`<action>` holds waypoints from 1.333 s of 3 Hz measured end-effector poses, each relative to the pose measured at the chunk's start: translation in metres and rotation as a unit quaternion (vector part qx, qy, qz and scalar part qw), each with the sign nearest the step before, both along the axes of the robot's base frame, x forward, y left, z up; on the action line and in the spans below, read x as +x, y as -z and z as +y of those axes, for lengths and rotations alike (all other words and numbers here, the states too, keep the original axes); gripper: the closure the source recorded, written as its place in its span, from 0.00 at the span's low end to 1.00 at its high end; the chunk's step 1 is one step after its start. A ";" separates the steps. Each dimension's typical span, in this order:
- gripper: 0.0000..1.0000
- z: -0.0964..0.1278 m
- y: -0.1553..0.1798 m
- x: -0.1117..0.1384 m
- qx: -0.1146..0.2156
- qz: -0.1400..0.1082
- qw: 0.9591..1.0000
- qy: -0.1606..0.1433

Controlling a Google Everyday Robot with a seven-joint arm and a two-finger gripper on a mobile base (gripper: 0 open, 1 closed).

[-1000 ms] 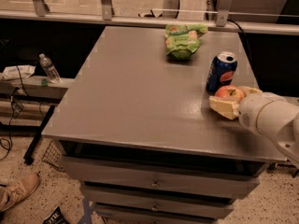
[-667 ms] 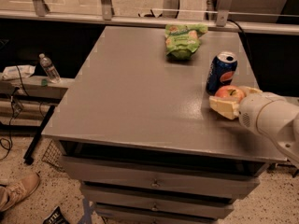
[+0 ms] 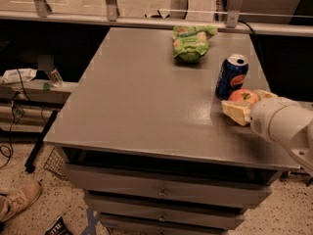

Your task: Move apple near pepsi can

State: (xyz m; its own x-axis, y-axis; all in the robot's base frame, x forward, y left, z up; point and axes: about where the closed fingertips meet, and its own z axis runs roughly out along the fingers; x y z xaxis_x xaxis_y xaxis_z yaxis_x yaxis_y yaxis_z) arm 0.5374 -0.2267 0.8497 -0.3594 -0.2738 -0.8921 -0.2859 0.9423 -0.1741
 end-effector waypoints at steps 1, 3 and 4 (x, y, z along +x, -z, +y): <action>0.00 0.001 -0.001 0.000 0.000 -0.001 1.000 -0.001; 0.00 -0.024 -0.008 -0.043 -0.011 0.007 1.000 0.006; 0.00 -0.023 -0.008 -0.043 -0.010 0.007 1.000 0.005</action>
Offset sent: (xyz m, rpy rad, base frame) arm 0.0000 0.0009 0.0008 -0.0006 -0.0013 0.0014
